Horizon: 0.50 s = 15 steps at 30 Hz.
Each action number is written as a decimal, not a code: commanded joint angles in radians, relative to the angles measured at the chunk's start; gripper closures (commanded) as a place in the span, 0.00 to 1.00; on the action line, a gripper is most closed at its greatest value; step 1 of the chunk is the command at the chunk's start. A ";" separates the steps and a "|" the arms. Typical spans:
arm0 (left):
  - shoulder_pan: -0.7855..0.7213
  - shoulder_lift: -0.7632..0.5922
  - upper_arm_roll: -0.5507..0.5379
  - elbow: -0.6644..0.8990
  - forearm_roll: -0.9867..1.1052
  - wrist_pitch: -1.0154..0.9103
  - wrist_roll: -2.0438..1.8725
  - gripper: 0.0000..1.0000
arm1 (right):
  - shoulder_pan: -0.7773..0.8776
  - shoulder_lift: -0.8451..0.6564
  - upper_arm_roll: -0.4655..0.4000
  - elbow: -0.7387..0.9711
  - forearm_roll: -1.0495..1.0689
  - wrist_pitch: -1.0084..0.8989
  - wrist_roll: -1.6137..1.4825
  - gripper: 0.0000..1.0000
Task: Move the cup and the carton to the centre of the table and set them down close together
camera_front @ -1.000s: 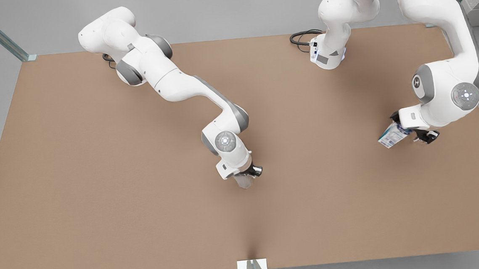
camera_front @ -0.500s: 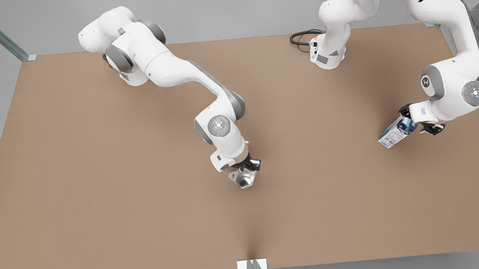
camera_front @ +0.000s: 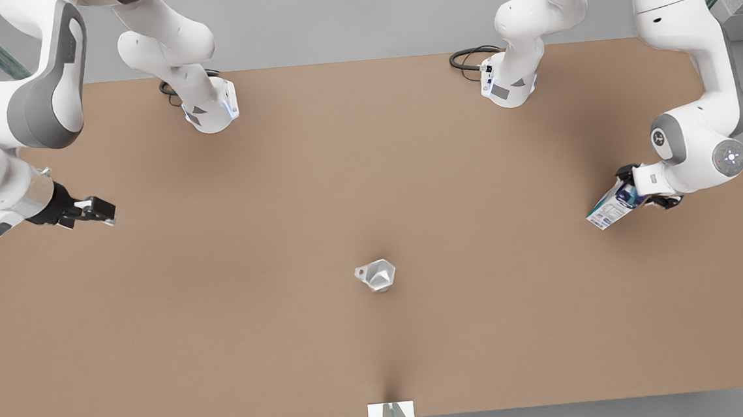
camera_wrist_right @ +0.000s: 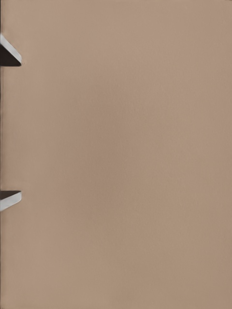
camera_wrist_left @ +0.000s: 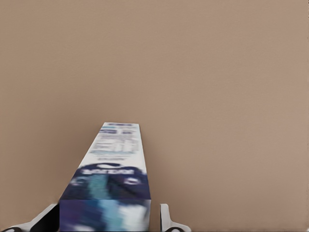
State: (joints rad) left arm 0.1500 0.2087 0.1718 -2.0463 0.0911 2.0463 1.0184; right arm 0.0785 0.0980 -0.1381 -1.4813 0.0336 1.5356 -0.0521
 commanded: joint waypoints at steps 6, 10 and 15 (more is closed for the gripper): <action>0.000 0.020 0.002 0.000 -0.001 0.006 0.000 0.26 | -0.006 0.075 0.002 0.108 -0.006 -0.035 0.003 0.00; 0.000 0.021 0.002 0.003 -0.001 0.000 -0.001 0.31 | -0.037 0.077 0.018 0.115 -0.029 -0.026 0.001 0.00; -0.001 -0.005 -0.011 0.038 -0.039 -0.040 -0.011 0.31 | -0.091 0.075 0.084 0.115 -0.061 -0.026 -0.006 0.00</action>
State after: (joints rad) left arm 0.1512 0.1981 0.1558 -2.0009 0.1109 2.0064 1.0043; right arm -0.0111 0.1743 -0.0536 -1.3668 -0.0254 1.5094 -0.0583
